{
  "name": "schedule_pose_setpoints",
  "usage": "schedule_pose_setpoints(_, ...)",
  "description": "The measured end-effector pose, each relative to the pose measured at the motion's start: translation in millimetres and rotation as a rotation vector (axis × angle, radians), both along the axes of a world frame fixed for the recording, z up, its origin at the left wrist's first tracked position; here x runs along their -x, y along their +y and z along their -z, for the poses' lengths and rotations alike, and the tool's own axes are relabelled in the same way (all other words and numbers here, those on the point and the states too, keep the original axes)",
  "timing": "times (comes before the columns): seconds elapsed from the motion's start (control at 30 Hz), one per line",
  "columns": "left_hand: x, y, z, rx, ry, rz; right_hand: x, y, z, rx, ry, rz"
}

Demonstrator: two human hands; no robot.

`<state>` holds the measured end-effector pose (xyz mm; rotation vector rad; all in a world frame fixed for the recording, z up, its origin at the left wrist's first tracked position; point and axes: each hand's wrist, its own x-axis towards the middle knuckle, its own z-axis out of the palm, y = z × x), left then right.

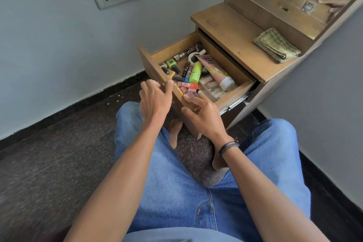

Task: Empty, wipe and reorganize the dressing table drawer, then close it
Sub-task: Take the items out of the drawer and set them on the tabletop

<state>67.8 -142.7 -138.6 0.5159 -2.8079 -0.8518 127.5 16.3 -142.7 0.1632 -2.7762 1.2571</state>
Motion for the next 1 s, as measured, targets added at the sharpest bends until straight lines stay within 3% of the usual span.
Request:
schedule_pose_setpoints(0.23, -0.8, 5.1, 0.4, -0.127, 0.236, 0.068, 11.8, 17.6, -4.3, 0.126, -0.005, -0.048)
schedule_pose_setpoints(0.43, 6.9, 39.2, -20.5, -0.057, 0.369, 0.268, 38.8, 56.5, -5.6, 0.018, 0.136, 0.169)
schedule_pose_setpoints(0.53, 26.3, 61.9, -28.4, 0.006, 0.292, 0.422, 54.7, 72.8, -5.3, -0.164, 0.179, 0.322)
schedule_pose_setpoints(0.7, 59.6, 87.4, -20.2, 0.040, -0.014, 0.517, 68.4, 82.2, 1.8, -0.397, 0.037, 0.323)
schedule_pose_setpoints(0.9, 61.5, 88.1, 0.7, 0.265, -0.100, 0.613, 76.9, 86.4, 8.1, -0.475, -0.025, 0.347)
schedule_pose_setpoints(1.0, 61.0, 95.8, 5.5, 0.348, -0.249, 0.737, 80.2, 93.4, 10.7, -0.471, -0.036, 0.366)
